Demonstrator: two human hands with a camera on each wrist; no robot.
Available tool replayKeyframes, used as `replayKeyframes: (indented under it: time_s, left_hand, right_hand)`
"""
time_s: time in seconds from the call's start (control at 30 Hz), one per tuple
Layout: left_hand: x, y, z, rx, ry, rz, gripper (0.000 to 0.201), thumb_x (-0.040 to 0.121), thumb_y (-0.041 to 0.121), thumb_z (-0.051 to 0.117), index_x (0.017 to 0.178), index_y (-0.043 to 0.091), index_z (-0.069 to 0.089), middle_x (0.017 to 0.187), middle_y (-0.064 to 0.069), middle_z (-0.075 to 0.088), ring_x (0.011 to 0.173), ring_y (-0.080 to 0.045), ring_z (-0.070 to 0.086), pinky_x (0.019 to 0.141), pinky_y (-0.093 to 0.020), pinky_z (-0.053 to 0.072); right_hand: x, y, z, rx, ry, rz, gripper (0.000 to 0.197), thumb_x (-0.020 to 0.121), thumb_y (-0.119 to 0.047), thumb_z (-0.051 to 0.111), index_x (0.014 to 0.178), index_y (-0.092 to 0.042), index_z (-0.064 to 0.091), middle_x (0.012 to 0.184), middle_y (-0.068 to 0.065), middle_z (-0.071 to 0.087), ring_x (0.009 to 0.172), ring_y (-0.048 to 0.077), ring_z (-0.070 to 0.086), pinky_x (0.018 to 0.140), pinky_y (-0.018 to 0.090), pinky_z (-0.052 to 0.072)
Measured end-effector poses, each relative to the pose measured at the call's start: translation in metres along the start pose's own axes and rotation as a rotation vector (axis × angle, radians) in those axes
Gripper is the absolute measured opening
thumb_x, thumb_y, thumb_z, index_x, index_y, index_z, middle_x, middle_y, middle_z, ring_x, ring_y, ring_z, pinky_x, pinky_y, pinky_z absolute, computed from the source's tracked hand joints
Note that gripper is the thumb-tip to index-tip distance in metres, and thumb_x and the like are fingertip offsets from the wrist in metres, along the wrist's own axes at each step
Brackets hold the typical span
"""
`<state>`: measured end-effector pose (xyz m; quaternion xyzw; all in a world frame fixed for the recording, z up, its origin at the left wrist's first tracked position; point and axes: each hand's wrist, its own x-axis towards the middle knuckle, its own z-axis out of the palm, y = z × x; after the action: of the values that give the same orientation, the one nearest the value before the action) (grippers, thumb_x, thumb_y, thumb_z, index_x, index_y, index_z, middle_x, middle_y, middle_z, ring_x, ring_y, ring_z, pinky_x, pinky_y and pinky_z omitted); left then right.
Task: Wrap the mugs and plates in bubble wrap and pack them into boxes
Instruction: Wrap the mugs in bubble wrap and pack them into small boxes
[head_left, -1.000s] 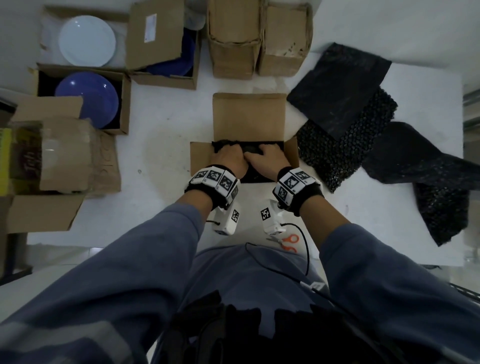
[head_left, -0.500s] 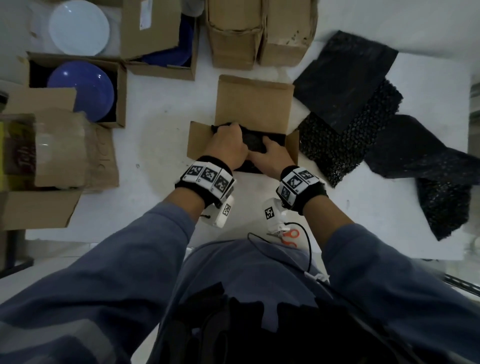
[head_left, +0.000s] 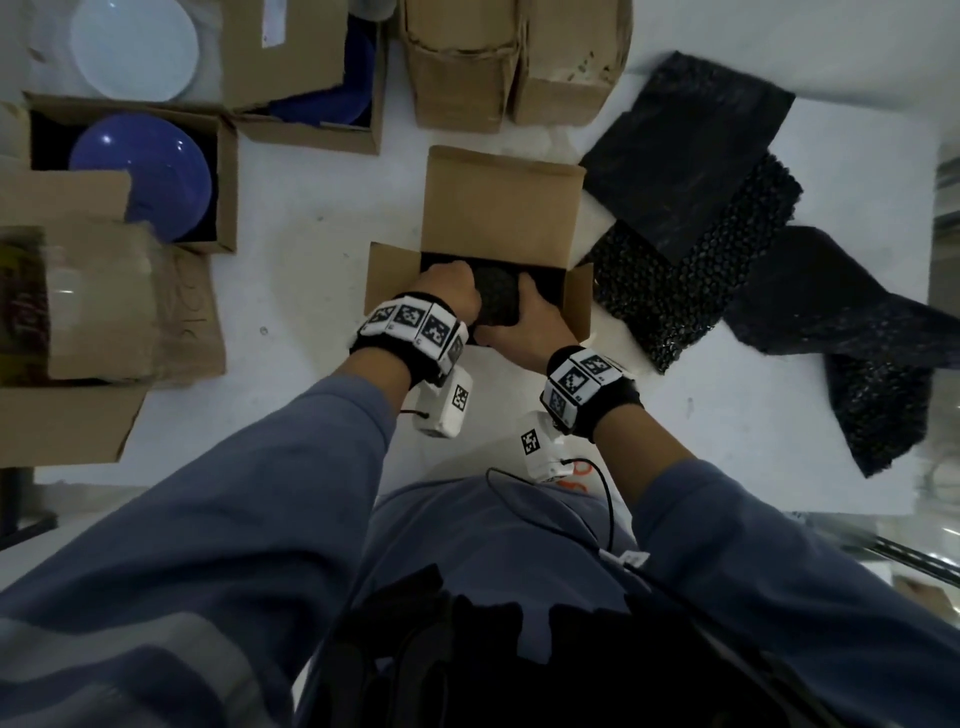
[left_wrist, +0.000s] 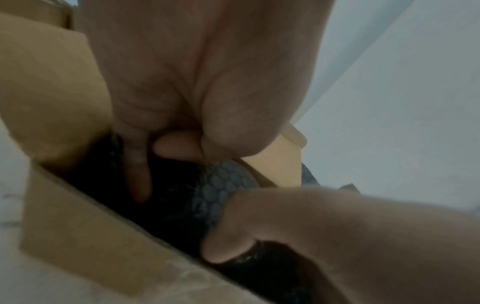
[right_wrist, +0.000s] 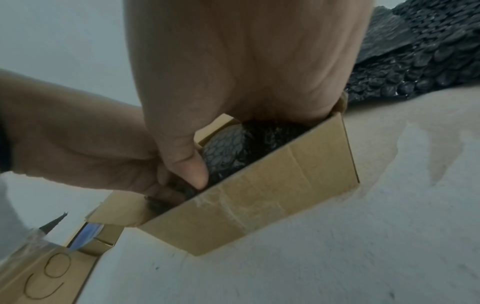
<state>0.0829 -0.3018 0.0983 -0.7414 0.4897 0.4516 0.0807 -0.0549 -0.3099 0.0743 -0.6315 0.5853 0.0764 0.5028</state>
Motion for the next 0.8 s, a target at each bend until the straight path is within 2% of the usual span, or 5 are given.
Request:
replayKeyframes:
  time_s: [0.17, 0.33, 0.57, 0.7, 0.8]
  left_hand:
    - [-0.005, 0.0, -0.003, -0.032, 0.017, 0.003, 0.018, 0.099, 0.006, 0.039, 0.1, -0.003, 0.055, 0.117, -0.025, 0.058, 0.084, -0.029, 0.055, 0.073, -0.034, 0.043]
    - [-0.025, -0.007, 0.003, 0.001, 0.323, 0.073, 0.022, 0.092, 0.003, 0.042, 0.111, 0.002, 0.054, 0.115, -0.02, 0.056, 0.1, -0.037, 0.056, 0.077, -0.042, 0.048]
    - [-0.015, -0.012, 0.016, -0.329, 0.233, 0.08, 0.041, 0.089, 0.001, 0.046, 0.127, 0.009, 0.034, 0.117, -0.02, 0.054, 0.088, -0.025, 0.052, 0.073, -0.037, 0.047]
    - [-0.008, -0.014, 0.029, -0.42, 0.181, 0.083, 0.05, 0.091, 0.003, 0.048, 0.136, 0.009, 0.029, 0.126, -0.021, 0.052, 0.096, -0.024, 0.053, 0.078, -0.033, 0.045]
    - [-0.002, -0.017, 0.031, -0.472, 0.156, 0.031, 0.05, 0.092, 0.007, 0.047, 0.14, 0.01, 0.034, 0.131, -0.017, 0.052, 0.111, -0.03, 0.055, 0.083, -0.03, 0.041]
  right_hand:
    - [0.003, 0.001, 0.002, -0.007, 0.014, 0.006, 0.089, 0.078, -0.037, 0.076, 0.147, -0.014, 0.024, 0.144, 0.013, 0.042, 0.128, 0.031, 0.044, 0.092, 0.03, 0.04]
    - [0.003, 0.002, 0.004, 0.009, 0.037, 0.007, 0.086, 0.077, -0.038, 0.075, 0.144, -0.015, 0.027, 0.14, 0.012, 0.045, 0.125, 0.03, 0.045, 0.097, 0.036, 0.044]
    - [0.001, 0.003, 0.002, 0.032, 0.05, -0.022, 0.076, 0.078, -0.041, 0.074, 0.14, -0.017, 0.037, 0.132, 0.009, 0.053, 0.118, 0.027, 0.052, 0.093, 0.035, 0.047]
    - [-0.002, 0.005, -0.001, -0.063, 0.279, -0.16, 0.053, 0.076, -0.041, 0.073, 0.117, -0.012, 0.059, 0.115, 0.009, 0.062, 0.106, 0.025, 0.059, 0.086, 0.033, 0.05]
    - [0.001, 0.005, 0.002, -0.049, 0.268, -0.139, 0.059, 0.075, -0.041, 0.073, 0.122, -0.01, 0.055, 0.124, 0.012, 0.057, 0.114, 0.027, 0.055, 0.093, 0.037, 0.048]
